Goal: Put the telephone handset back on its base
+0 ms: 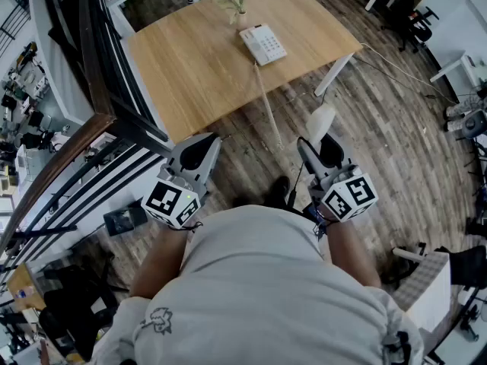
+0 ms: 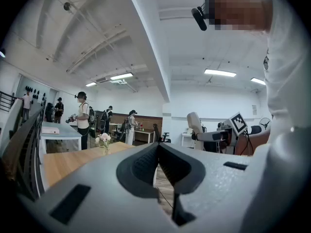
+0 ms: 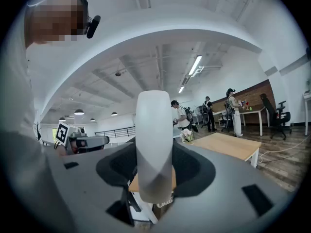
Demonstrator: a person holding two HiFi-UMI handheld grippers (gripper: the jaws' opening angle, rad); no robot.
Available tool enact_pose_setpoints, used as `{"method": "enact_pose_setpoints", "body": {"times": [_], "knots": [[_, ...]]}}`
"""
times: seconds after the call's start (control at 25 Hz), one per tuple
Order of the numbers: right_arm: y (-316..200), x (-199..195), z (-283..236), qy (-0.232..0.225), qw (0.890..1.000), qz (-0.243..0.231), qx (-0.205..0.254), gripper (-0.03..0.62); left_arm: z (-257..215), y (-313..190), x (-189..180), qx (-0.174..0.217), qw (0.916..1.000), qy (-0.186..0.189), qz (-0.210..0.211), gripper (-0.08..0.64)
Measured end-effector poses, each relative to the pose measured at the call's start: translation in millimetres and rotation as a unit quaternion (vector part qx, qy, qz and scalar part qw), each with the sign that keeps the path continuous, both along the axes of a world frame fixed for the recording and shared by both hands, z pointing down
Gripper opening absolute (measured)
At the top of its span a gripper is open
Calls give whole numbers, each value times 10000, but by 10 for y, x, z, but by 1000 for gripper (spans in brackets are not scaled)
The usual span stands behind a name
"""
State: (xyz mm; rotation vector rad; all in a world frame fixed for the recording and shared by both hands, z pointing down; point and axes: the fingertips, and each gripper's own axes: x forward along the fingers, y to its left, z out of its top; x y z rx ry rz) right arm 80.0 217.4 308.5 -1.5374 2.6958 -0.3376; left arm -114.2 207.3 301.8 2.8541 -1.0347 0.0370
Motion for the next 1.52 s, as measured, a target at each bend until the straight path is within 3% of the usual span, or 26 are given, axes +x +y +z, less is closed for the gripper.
{"method": "enact_pose_setpoints", "body": {"times": [0.76, 1.52], "knots": [[-503, 337, -4, 23, 9991, -401, -116, 227, 57, -390, 385, -123, 9993, 37, -363, 6], [-1158, 1285, -54, -197, 9935, -1117, 1, 227, 131, -1056, 1574, -140, 9977, -153, -641, 6]]}}
